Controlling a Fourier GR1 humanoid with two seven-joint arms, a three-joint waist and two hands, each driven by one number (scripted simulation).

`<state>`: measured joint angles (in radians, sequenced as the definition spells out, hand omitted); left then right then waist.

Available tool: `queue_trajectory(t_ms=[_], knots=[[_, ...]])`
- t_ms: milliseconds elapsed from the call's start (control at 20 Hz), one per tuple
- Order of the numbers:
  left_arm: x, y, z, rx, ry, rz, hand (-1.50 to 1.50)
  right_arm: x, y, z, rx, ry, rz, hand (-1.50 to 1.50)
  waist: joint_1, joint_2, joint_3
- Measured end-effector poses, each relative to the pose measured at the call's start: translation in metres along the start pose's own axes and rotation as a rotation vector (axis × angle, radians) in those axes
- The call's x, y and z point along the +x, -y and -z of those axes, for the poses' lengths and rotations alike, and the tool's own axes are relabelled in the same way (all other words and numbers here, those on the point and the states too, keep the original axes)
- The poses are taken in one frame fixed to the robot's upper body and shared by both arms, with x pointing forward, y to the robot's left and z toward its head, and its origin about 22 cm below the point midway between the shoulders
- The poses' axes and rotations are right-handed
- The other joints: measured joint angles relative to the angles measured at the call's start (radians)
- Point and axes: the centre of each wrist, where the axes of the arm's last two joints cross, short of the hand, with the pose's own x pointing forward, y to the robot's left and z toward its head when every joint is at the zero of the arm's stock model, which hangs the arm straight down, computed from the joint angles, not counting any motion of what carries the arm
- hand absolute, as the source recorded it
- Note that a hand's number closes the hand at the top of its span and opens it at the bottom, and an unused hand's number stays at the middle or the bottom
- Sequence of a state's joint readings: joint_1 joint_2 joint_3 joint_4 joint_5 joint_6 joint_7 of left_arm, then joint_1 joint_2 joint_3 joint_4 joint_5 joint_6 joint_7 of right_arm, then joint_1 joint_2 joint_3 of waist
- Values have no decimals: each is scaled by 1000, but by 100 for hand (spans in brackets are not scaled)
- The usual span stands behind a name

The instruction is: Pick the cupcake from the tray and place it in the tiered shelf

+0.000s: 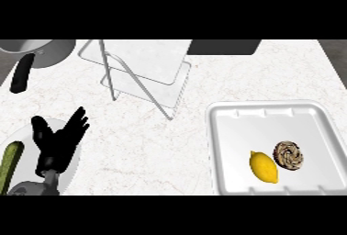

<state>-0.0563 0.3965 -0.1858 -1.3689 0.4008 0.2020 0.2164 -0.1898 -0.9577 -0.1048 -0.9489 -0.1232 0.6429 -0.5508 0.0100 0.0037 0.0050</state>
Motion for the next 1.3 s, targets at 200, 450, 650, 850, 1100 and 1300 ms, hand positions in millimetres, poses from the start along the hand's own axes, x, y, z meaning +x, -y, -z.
queue_trajectory(t_ms=[200,450,650,850,1100,1300], knots=[[-6,-3,1,2,9,5,0,26,10,6,94,-39,-85,-150,-6,-6,0],[-3,-4,1,7,-13,4,0,60,-8,31,175,-69,-160,-150,-14,-10,-3],[-6,-4,0,11,-5,0,0,75,-39,45,171,-105,-197,-150,-17,-11,-3],[-5,-6,2,16,-2,-3,0,89,-60,53,154,-162,-264,-150,-16,-11,-2],[-6,-6,2,8,3,4,0,96,-92,63,173,-231,-316,-150,-12,-9,-2],[-3,-6,2,4,-1,0,0,103,-114,66,207,-268,-375,-150,-11,-9,-2]])
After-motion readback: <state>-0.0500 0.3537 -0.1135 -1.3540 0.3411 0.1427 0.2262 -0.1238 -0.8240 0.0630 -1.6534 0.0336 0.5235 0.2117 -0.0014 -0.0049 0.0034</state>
